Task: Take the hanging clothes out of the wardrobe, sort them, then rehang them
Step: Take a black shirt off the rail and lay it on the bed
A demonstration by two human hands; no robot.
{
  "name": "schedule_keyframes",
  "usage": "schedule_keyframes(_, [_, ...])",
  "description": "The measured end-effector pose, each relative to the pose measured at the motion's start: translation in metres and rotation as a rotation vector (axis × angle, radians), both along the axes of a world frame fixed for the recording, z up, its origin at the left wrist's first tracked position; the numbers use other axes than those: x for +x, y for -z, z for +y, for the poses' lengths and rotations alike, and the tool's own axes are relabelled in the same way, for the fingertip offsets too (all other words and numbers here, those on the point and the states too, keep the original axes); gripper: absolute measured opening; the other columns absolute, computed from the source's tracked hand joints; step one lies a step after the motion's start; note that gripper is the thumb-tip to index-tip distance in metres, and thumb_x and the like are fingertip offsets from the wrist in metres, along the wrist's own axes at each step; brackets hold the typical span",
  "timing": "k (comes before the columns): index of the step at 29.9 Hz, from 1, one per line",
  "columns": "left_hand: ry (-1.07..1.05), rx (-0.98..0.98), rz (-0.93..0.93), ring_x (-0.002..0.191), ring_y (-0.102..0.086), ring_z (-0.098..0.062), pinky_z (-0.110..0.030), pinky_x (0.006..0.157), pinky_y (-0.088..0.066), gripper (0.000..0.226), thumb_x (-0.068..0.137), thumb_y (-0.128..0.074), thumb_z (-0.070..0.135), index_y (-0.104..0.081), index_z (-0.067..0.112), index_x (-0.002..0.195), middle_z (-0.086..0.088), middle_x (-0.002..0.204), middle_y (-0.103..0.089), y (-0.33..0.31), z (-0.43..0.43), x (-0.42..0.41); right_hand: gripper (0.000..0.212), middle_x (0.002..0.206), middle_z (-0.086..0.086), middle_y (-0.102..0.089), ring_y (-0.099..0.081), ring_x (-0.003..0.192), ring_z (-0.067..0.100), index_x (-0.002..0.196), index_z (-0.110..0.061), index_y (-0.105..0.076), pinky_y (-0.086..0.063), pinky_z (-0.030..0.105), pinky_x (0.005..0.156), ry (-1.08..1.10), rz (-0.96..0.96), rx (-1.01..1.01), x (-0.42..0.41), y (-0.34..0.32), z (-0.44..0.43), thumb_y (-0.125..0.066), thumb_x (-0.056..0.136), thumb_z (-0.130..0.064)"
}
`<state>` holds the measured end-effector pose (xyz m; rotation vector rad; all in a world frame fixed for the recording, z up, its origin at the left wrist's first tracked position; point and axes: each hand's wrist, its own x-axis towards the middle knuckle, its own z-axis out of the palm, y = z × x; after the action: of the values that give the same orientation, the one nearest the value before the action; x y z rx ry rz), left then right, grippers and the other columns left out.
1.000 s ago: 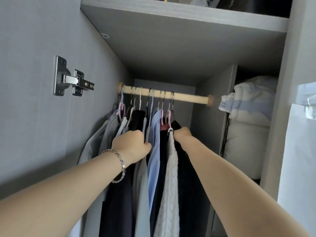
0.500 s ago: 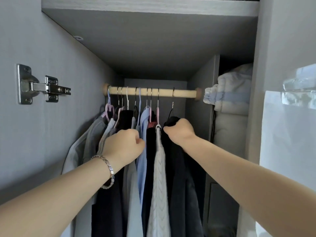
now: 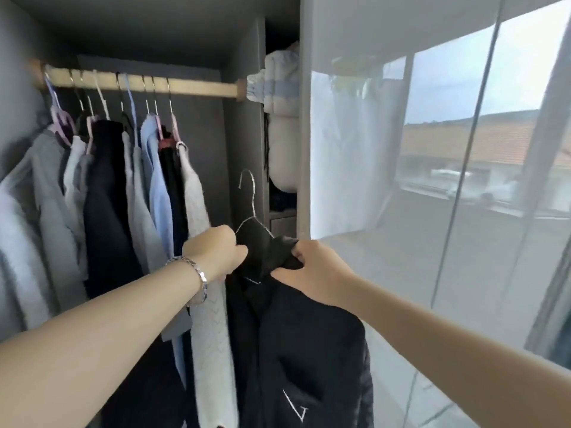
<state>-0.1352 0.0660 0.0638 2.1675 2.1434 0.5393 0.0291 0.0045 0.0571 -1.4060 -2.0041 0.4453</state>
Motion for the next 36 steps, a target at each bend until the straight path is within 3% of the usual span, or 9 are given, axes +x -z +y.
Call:
schedule_keyframes(4, [0.110,-0.120,0.002,0.054,-0.065,-0.017,-0.023,0.065,-0.049,0.024,0.090,-0.041,0.023,-0.053,0.013,0.072,0.000,0.066,-0.068,0.040,-0.030,0.039,0.007,0.076,-0.001,-0.060,-0.056,0.074,0.018,0.081,-0.014,-0.062,-0.044,0.026,0.066,0.151,-0.042,-0.059,0.056,0.029,-0.066,-0.057,0.081,-0.018])
schedule_keyframes(9, [0.303,-0.229,-0.065,0.053,-0.064,-0.012,-0.024,0.064,-0.048,0.024,0.091,-0.041,0.023,-0.057,0.011,0.077,0.002,0.064,-0.068,0.074,-0.081,0.114,0.018,0.072,0.005,-0.056,-0.051,0.067,0.017,0.087,-0.001,-0.061,-0.038,0.026,0.060,0.435,0.037,-0.153,0.143,0.061,-0.167,-0.057,0.080,-0.017])
schedule_keyframes(13, [0.534,-0.298,-0.111,0.057,-0.067,-0.015,-0.033,0.077,-0.056,0.028,0.089,-0.043,0.021,-0.064,0.005,0.078,-0.002,0.065,-0.071,0.095,-0.138,0.193,0.013,0.067,-0.002,-0.061,-0.055,0.065,0.012,0.068,-0.018,-0.061,-0.044,0.025,0.060,0.681,0.145,-0.131,0.203,0.087,-0.266,-0.060,0.079,-0.012])
schedule_keyframes(16, [0.682,-0.336,-0.095,0.057,-0.067,-0.013,-0.034,0.079,-0.056,0.026,0.089,-0.044,0.022,-0.063,0.007,0.080,0.001,0.064,-0.070,0.115,-0.190,0.255,0.009,0.070,-0.001,-0.064,-0.056,0.066,0.011,0.068,-0.015,-0.061,-0.046,0.022,0.062,0.856,0.175,-0.090,0.235,0.105,-0.343,-0.064,0.076,-0.011])
schedule_keyframes(19, [0.821,-0.401,-0.077,0.057,-0.068,-0.014,-0.034,0.078,-0.056,0.025,0.089,-0.044,0.021,-0.062,0.006,0.080,0.002,0.063,-0.069,0.145,-0.248,0.314,0.033,0.054,-0.011,-0.046,-0.043,0.050,0.000,0.054,-0.022,-0.045,-0.036,0.011,0.049,1.020,0.177,-0.037,0.254,0.122,-0.420,-0.066,0.075,-0.009])
schedule_keyframes(23, [1.014,-0.486,-0.019,0.058,-0.068,-0.017,-0.033,0.075,-0.054,0.027,0.090,-0.044,0.021,-0.062,0.005,0.078,0.000,0.062,-0.069,0.184,-0.327,0.378,0.028,0.049,-0.012,-0.042,-0.038,0.050,0.002,0.056,-0.015,-0.045,-0.030,0.015,0.050,1.183,0.171,-0.036,0.262,0.138,-0.520,-0.065,0.073,-0.009])
schedule_keyframes(30, [1.374,-0.517,0.056,0.065,-0.068,-0.025,-0.032,0.061,-0.050,0.029,0.087,-0.048,0.017,-0.064,-0.001,0.071,-0.011,0.069,-0.071,0.210,-0.456,0.460,0.038,0.046,-0.012,-0.043,-0.044,0.048,0.001,0.054,-0.026,-0.041,-0.030,0.012,0.049,1.407,0.174,-0.031,0.229,0.156,-0.638,-0.065,0.073,-0.004])
schedule_keyframes(32, [1.483,-0.516,0.102,0.057,-0.066,-0.017,-0.024,0.051,-0.042,0.029,0.088,-0.048,0.017,-0.063,0.004,0.067,-0.007,0.067,-0.070,0.214,-0.490,0.470,0.033,0.049,-0.013,-0.043,-0.045,0.049,0.001,0.057,-0.023,-0.045,-0.031,0.012,0.050,1.494,0.187,-0.022,0.216,0.162,-0.659,-0.066,0.073,-0.004])
schedule_keyframes(36, [1.676,-0.597,0.174,0.056,-0.067,-0.016,-0.028,0.065,-0.051,0.025,0.086,-0.051,0.023,-0.062,0.009,0.068,-0.003,0.062,-0.070,0.229,-0.545,0.481,0.025,0.064,-0.020,-0.061,-0.057,0.064,-0.007,0.073,-0.029,-0.059,-0.042,0.010,0.060,1.646,0.294,0.012,0.181,0.169,-0.689,-0.066,0.073,-0.005])
